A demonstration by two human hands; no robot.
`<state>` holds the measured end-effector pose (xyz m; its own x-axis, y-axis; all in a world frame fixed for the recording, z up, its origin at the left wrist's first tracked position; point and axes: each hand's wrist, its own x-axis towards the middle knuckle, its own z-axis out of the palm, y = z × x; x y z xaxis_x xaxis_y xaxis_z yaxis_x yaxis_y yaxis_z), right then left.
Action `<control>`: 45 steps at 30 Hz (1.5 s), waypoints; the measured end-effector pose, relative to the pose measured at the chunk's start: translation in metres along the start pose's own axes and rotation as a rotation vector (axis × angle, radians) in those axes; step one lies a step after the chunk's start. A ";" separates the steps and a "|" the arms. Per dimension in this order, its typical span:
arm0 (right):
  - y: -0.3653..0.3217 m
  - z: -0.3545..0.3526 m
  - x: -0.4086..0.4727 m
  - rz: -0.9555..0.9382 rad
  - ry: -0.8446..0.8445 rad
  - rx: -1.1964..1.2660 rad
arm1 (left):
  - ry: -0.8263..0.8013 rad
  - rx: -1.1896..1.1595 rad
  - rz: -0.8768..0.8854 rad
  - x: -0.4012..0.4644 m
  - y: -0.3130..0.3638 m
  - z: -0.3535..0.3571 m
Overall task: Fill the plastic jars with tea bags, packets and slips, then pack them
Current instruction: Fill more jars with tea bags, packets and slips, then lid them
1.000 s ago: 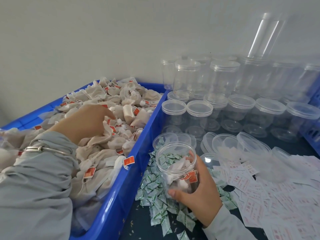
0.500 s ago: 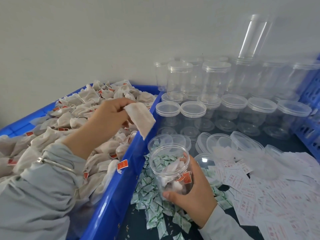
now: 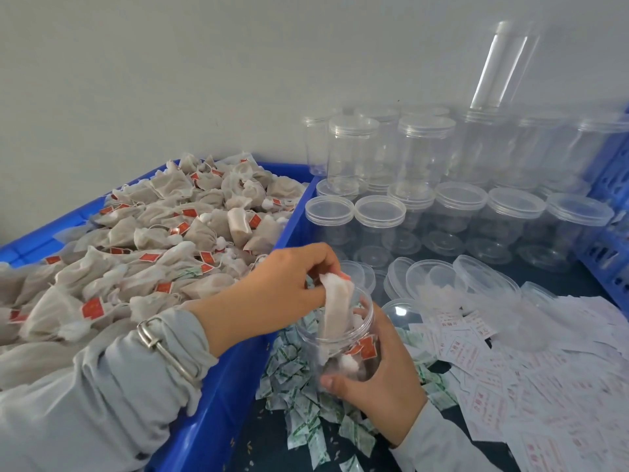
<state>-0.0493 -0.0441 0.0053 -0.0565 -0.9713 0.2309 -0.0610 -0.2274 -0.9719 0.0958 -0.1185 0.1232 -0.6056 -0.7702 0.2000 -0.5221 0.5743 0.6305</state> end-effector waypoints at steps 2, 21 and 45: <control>0.001 0.000 0.000 0.007 -0.008 0.019 | -0.063 0.066 0.051 -0.002 0.002 0.002; -0.003 0.001 0.000 -0.067 0.049 0.066 | -0.488 0.365 0.141 -0.006 0.009 0.006; 0.006 -0.028 0.015 0.174 -0.211 -0.756 | 0.372 -0.084 -0.178 0.006 -0.019 0.000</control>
<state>-0.0784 -0.0578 0.0037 0.0579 -0.9983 -0.0086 -0.7309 -0.0365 -0.6815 0.1022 -0.1341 0.1128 -0.2439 -0.9119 0.3302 -0.5387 0.4105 0.7357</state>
